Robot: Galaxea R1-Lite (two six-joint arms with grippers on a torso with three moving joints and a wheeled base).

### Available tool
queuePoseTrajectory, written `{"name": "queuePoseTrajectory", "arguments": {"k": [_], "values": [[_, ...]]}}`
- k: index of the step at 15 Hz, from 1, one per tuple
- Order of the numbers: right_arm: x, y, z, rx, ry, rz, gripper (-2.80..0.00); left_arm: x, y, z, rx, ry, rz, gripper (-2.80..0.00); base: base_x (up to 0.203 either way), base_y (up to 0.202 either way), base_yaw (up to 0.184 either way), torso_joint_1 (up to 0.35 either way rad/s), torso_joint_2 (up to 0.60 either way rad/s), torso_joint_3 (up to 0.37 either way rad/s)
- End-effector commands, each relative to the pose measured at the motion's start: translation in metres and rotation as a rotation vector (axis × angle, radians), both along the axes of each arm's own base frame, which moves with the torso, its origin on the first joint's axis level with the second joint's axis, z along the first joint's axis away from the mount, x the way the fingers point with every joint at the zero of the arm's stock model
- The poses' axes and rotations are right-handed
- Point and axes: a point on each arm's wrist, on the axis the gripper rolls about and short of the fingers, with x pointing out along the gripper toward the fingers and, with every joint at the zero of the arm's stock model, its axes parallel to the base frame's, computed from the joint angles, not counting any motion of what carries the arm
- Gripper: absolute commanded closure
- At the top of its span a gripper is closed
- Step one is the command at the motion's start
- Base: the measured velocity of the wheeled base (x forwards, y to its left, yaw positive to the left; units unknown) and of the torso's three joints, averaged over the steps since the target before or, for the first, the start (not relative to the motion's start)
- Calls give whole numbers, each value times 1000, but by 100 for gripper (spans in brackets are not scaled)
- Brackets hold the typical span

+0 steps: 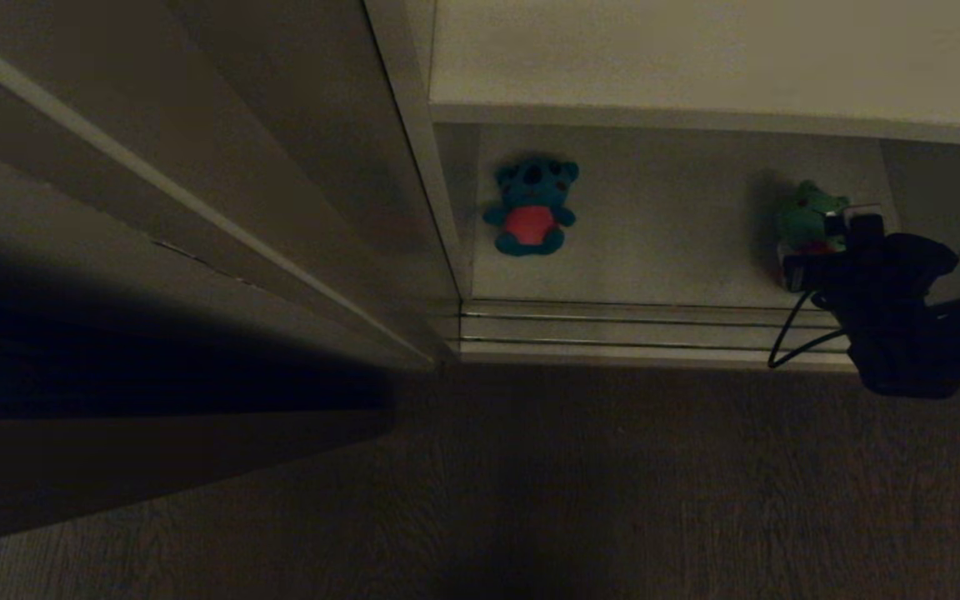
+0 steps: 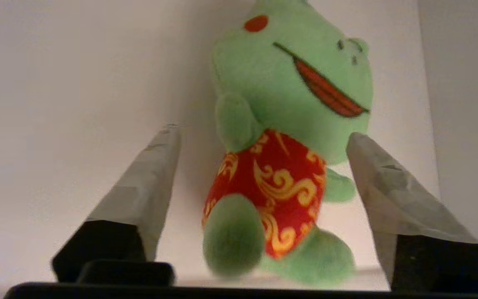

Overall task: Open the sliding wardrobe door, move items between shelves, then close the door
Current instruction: Place the green doll on the lower shelf

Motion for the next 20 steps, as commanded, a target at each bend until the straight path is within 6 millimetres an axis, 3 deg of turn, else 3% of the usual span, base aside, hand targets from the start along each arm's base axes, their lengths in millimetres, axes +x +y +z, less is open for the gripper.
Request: {"name": "queuePoseTrajectory", "arguments": {"k": [1, 5, 6, 9, 13, 17, 20], "values": [[-19, 5, 28, -3, -24, 9, -280, 0, 0, 0, 0, -1, 0, 0, 0, 0, 0, 0, 0, 0], [-35, 6, 30, -1, 23, 26, -280, 0, 0, 0, 0, -1, -1, 0, 0, 0, 0, 0, 0, 0], [-40, 7, 26, 1, 50, 32, 0, 0, 0, 0, 0, -1, 0, 0, 0, 0, 0, 0, 0, 0], [-58, 9, 33, 8, 84, 41, 0, 0, 0, 0, 0, -1, 1, 0, 0, 0, 0, 0, 0, 0], [-106, 14, 50, 15, 179, 106, 0, 0, 0, 0, 0, -1, 1, 0, 0, 0, 0, 0, 0, 0], [-171, 23, 57, 39, 311, 205, 0, 0, 0, 0, 0, -1, -1, 0, 0, 0, 0, 0, 0, 0], [-235, 35, 40, 77, 439, 251, 0, 0, 0, 0, 0, -1, 0, 0, 0, 0, 0, 0, 0, 0]]}}
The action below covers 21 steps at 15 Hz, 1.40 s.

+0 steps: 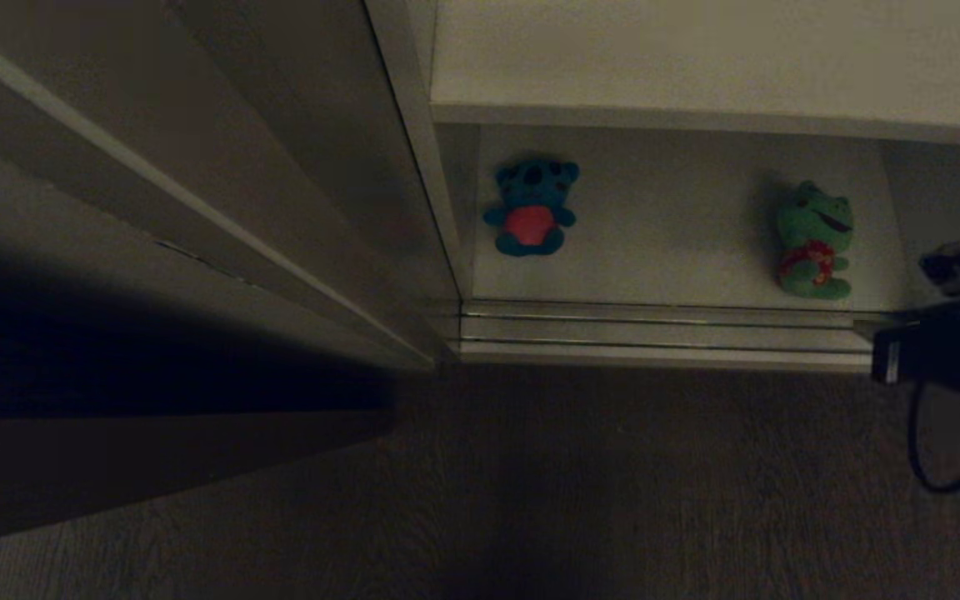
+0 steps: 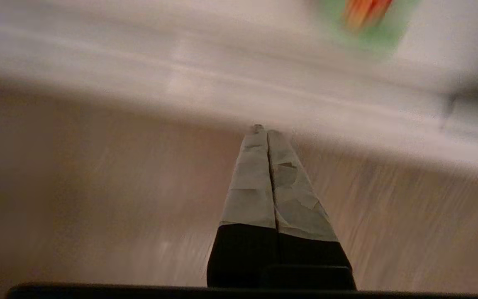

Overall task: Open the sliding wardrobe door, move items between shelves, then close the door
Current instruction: Place the green doll on the lower shelf

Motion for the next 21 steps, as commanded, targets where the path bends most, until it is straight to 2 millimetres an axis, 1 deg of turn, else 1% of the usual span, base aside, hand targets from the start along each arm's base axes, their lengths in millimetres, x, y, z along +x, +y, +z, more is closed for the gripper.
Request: {"name": "queuePoseTrajectory", "arguments": {"k": [1, 4, 7, 9, 11, 12, 13, 14, 16, 18, 19, 20, 21], "values": [[-66, 13, 5, 3, 8, 11, 0, 0, 0, 0, 0, -1, 1, 0, 0, 0, 0, 0, 0, 0], [-132, 27, -7, 11, 34, 16, 0, 0, 0, 0, 0, -1, 0, 0, 0, 0, 0, 0, 0, 0], [-194, 40, -16, -5, -43, 15, 0, 0, 0, 0, 0, -1, 0, 0, 0, 0, 0, 0, 0, 0], [-230, 48, -26, -11, -93, 13, 0, 0, 0, 0, 0, -1, 1, 0, 0, 0, 0, 0, 0, 0], [-261, 53, -42, -5, -121, 21, 0, 0, 0, 0, 0, -1, 1, 0, 0, 0, 0, 0, 0, 0], [-271, 55, -51, 1, -115, 11, 0, 0, 0, 0, 0, -1, 1, 0, 0, 0, 0, 0, 0, 0], [-277, 54, -61, 24, -66, -43, 0, 0, 0, 0, 0, -1, 0, 0, 0, 0, 0, 0, 0, 0], [-278, 52, -67, 67, -28, -83, 0, 0, 0, 0, 0, -1, 1, 0, 0, 0, 0, 0, 0, 0], [-289, 52, -77, 119, -14, -58, 0, 0, 0, 0, 0, -1, 0, 0, 0, 0, 0, 0, 0, 0], [-304, 52, -91, 129, -58, -48, 0, 0, 0, 0, 0, -1, 0, 0, 0, 0, 0, 0, 0, 0], [-307, 51, -99, 129, -74, -46, 0, 0, 0, 0, 0, -1, 0, 0, 0, 0, 0, 0, 0, 0], [-304, 51, -104, 131, -100, -50, 0, 0, 0, 0, 0, -1, 0, 0, 0, 0, 0, 0, 0, 0], [-299, 51, -104, 135, -178, -51, 0, 0, 0, 0, 0, -1, 0, 0, 0, 0, 0, 0, 0, 0]]}}
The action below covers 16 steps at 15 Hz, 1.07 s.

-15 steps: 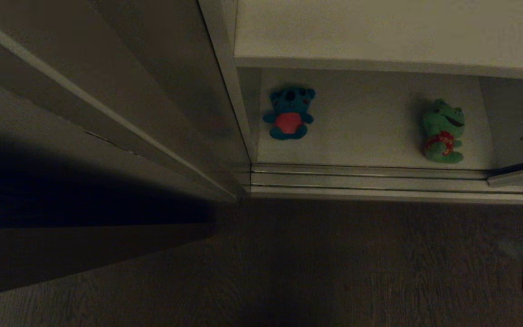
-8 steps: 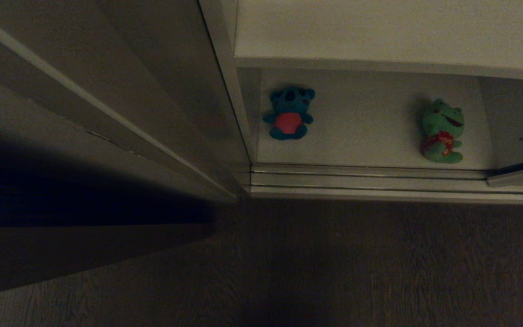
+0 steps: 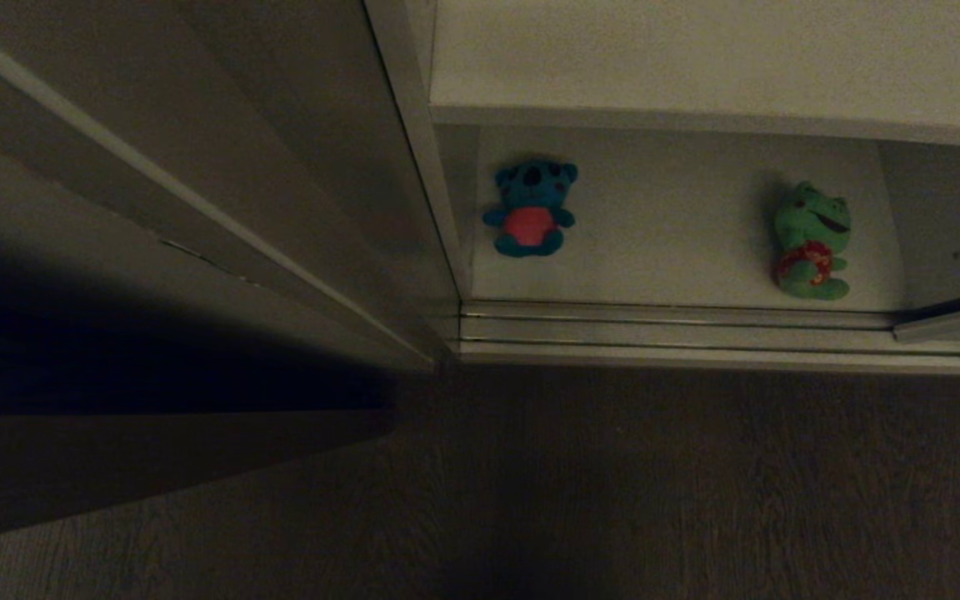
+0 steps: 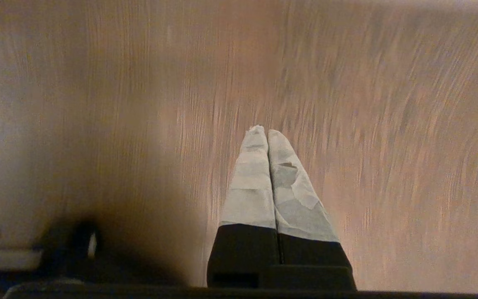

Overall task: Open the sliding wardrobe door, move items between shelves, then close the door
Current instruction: Place the green doll on the lower shelf

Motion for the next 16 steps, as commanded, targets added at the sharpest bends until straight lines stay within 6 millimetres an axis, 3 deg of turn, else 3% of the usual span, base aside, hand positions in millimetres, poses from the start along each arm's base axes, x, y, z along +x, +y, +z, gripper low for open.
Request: {"name": "queuePoseTrajectory", "arguments": {"k": [1, 16], "values": [[5, 0, -6, -1, -186, 0, 0, 0, 0, 0, 0, 0, 0, 0, 0, 0, 0, 0, 0, 0], [6, 0, -8, -4, -192, 3, 0, 0, 0, 0, 0, 0, 0, 0, 0, 0, 0, 0, 0, 0]]}}
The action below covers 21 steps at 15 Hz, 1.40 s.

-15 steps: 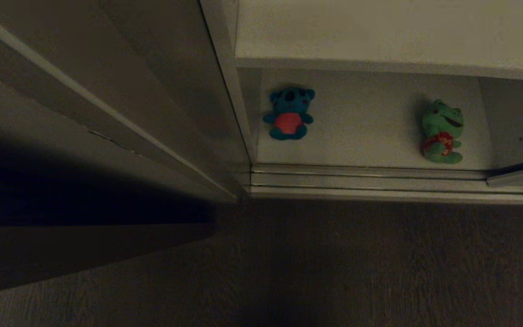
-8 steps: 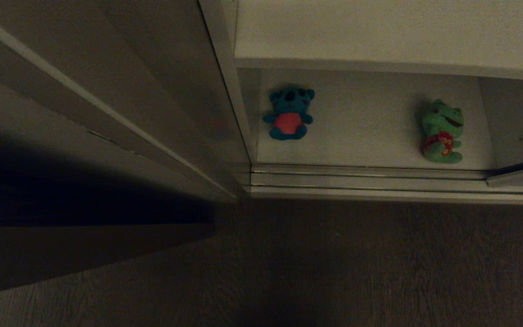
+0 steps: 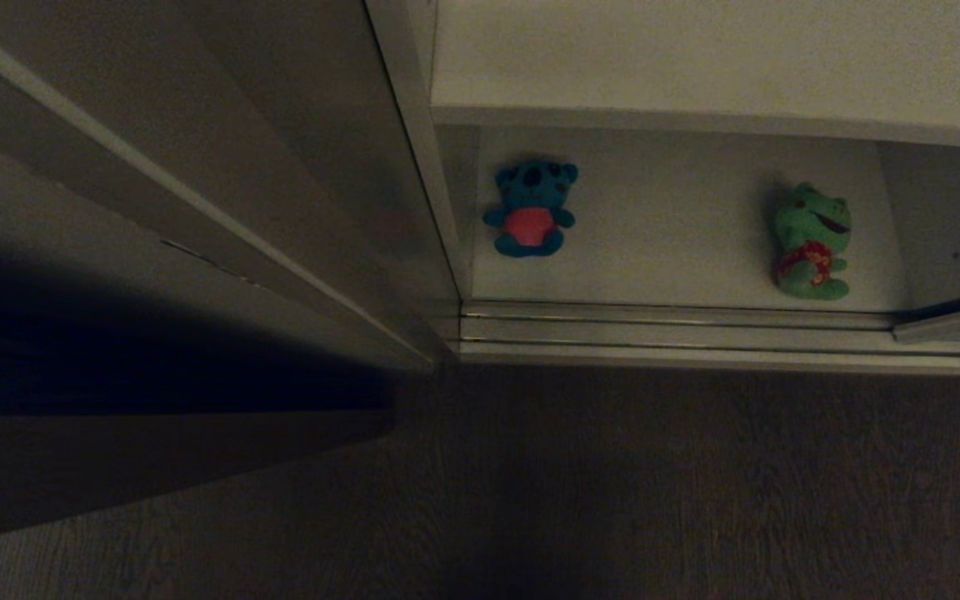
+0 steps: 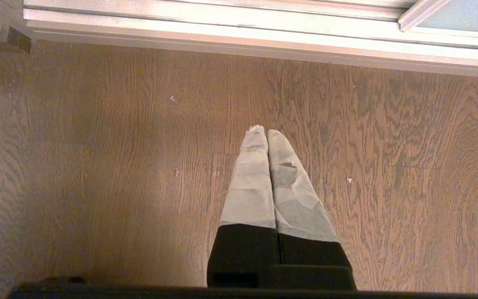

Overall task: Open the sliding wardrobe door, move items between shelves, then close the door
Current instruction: Place the green doll on the lower shelf

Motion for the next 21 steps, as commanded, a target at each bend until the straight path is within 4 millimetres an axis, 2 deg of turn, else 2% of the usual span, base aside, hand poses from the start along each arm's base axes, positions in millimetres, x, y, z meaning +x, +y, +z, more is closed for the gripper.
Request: {"name": "queuePoseTrajectory", "arguments": {"k": [1, 6, 21], "values": [[1, 0, 0, 0, 6, 0, 0, 0, 0, 0, 0, -1, -1, 0, 0, 0, 0, 0, 0, 0], [1, 0, 0, 0, 6, 0, 0, 0, 0, 0, -2, -7, 2, 0, 0, 0, 0, 1, 1, 40], [1, 0, 0, 0, 6, 2, 0, 0, 0, 0, -1, -5, 0, 0, 0, 0, 0, 1, 2, 198]]}}
